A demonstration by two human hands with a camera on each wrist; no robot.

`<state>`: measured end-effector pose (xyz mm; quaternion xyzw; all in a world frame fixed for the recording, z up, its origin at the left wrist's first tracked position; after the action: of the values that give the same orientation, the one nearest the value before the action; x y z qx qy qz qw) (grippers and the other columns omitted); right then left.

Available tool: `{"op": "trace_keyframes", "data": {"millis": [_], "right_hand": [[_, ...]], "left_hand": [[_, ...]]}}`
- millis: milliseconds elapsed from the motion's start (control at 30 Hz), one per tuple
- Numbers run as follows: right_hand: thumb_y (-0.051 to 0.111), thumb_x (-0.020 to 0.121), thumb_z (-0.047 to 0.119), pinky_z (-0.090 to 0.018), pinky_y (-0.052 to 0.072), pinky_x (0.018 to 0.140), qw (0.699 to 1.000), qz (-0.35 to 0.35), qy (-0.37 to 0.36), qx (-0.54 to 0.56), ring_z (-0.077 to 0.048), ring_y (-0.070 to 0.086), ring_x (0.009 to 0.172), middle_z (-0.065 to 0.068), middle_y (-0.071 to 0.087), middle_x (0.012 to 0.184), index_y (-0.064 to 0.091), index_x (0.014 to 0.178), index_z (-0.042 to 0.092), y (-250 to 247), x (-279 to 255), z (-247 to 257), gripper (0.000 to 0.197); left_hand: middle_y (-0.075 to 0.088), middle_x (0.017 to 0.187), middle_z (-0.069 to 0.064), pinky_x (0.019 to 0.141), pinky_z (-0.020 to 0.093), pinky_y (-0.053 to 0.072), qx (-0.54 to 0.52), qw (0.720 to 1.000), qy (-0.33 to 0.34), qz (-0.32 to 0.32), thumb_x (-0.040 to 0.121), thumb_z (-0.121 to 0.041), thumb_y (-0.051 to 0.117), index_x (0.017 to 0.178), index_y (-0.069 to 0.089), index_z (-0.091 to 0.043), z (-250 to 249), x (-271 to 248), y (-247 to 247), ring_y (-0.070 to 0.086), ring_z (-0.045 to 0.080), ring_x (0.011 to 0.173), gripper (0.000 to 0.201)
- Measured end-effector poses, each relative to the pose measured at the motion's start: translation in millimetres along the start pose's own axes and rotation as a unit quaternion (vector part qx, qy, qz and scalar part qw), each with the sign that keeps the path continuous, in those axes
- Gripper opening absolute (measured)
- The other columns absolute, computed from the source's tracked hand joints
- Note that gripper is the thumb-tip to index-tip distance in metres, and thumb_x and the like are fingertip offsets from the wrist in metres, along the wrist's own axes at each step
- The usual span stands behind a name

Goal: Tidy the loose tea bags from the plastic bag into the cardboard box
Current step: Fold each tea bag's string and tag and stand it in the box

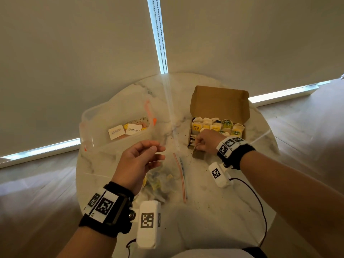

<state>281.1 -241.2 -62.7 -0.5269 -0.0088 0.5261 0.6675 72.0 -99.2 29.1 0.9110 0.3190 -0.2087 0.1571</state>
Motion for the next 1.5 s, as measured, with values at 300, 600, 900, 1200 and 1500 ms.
{"op": "trace_keyframes", "data": {"millis": [300,600,900,1200,1500], "right_hand": [[0.064,0.093,0.015,-0.026,0.046,0.074,0.999,-0.03,0.006,0.017,-0.021,0.064,0.096,-0.006,0.071,0.101,0.071,0.106,0.009,-12,11,-1,0.017],[0.065,0.091,0.018,-0.027,0.048,0.078,0.999,-0.043,0.026,0.006,-0.022,0.065,0.097,-0.006,0.071,0.101,0.072,0.102,0.012,-1,2,-7,0.014],[0.063,0.092,0.02,-0.031,0.049,0.081,0.999,-0.035,-0.007,-0.01,-0.023,0.062,0.098,-0.006,0.069,0.105,0.071,0.105,0.011,5,-5,-4,0.018],[0.064,0.091,0.022,-0.03,0.049,0.082,0.993,-0.103,0.034,0.038,-0.022,0.061,0.101,-0.004,0.067,0.108,0.072,0.099,0.016,-19,8,-14,0.012],[0.063,0.094,0.019,-0.025,0.039,0.077,0.996,-0.074,0.044,0.003,-0.012,0.052,0.091,-0.001,0.063,0.106,0.069,0.111,0.012,-43,8,-22,0.019]], "left_hand": [[0.073,0.096,0.015,0.065,0.025,0.057,0.003,1.0,0.001,0.0,0.097,0.0,0.051,0.102,0.066,-0.003,-2,5,-2,0.068,0.022,0.078,0.016],[0.073,0.095,0.014,0.066,0.026,0.057,0.01,1.0,0.0,0.004,0.097,-0.001,0.051,0.101,0.066,-0.004,-4,7,-2,0.068,0.022,0.078,0.016],[0.073,0.095,0.012,0.066,0.026,0.056,0.014,1.0,0.007,0.015,0.098,-0.001,0.051,0.101,0.065,-0.004,-9,8,4,0.068,0.022,0.078,0.015],[0.073,0.095,0.014,0.064,0.024,0.056,0.013,1.0,0.007,0.004,0.097,-0.001,0.052,0.101,0.066,-0.004,-8,8,-2,0.068,0.022,0.078,0.015],[0.073,0.095,0.014,0.064,0.024,0.056,0.009,1.0,0.005,-0.001,0.097,-0.001,0.051,0.102,0.066,-0.004,-6,11,-6,0.069,0.022,0.078,0.016]]}}
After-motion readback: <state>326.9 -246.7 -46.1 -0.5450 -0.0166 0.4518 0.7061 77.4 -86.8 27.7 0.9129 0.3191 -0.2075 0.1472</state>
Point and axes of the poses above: each hand's wrist, its own x-axis towards the middle knuckle, its own y-axis out of the palm, z = x × y, the point moved 1 cm from there along x, towards the middle knuckle
